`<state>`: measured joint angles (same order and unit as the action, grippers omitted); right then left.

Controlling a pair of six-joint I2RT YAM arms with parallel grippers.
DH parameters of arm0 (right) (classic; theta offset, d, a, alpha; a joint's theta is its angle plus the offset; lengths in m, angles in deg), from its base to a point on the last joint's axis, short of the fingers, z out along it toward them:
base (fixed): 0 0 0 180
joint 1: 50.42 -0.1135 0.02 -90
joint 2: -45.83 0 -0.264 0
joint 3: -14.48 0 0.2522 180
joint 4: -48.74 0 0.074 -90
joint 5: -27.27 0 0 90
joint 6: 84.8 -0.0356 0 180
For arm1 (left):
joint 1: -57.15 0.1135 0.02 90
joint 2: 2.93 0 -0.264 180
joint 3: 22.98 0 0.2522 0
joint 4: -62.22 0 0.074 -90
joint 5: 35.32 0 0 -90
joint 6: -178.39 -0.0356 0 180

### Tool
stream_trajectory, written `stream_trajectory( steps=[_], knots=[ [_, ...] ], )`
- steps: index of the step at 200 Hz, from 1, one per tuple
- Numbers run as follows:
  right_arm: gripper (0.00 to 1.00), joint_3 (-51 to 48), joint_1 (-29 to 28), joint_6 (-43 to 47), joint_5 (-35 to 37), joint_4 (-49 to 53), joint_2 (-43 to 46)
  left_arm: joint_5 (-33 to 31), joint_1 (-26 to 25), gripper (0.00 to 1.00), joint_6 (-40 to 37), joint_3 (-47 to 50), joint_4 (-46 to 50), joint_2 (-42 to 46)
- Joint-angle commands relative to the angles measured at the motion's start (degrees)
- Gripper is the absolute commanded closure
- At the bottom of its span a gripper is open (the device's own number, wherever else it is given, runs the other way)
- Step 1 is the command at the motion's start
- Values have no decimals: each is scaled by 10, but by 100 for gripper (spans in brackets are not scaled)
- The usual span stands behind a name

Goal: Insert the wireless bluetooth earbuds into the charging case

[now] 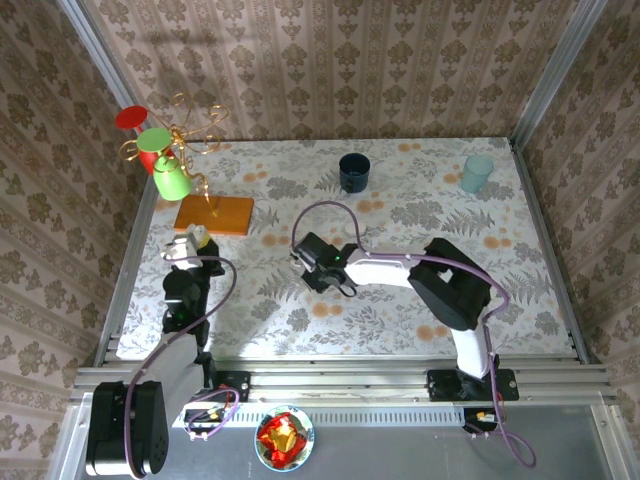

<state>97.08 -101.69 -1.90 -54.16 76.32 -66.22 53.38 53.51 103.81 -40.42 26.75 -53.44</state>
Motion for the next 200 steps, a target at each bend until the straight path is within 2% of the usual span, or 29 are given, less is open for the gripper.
stream_trajectory(
  steps=[1, 16, 41, 82, 138, 200],
  knots=[
    [73, -51, 3, -18, 6, 45, 25, 10, 4, 100, -7, 6, -24, 3],
    [71, -59, 4, -18, 0, 41, 38, 11, 4, 100, -9, 5, -28, 0],
    [60, -39, 6, -14, -21, 24, 46, 13, 4, 100, -6, 6, -30, -2],
    [49, 95, 13, -17, -52, 85, -19, 15, 4, 100, -2, 6, -28, -1],
    [47, 317, 13, 11, -76, 265, -141, 11, 4, 100, -2, 13, 1, 37],
    [56, 471, 13, 18, -70, 364, -244, 6, 4, 100, -4, 14, 10, 47]
  ],
)
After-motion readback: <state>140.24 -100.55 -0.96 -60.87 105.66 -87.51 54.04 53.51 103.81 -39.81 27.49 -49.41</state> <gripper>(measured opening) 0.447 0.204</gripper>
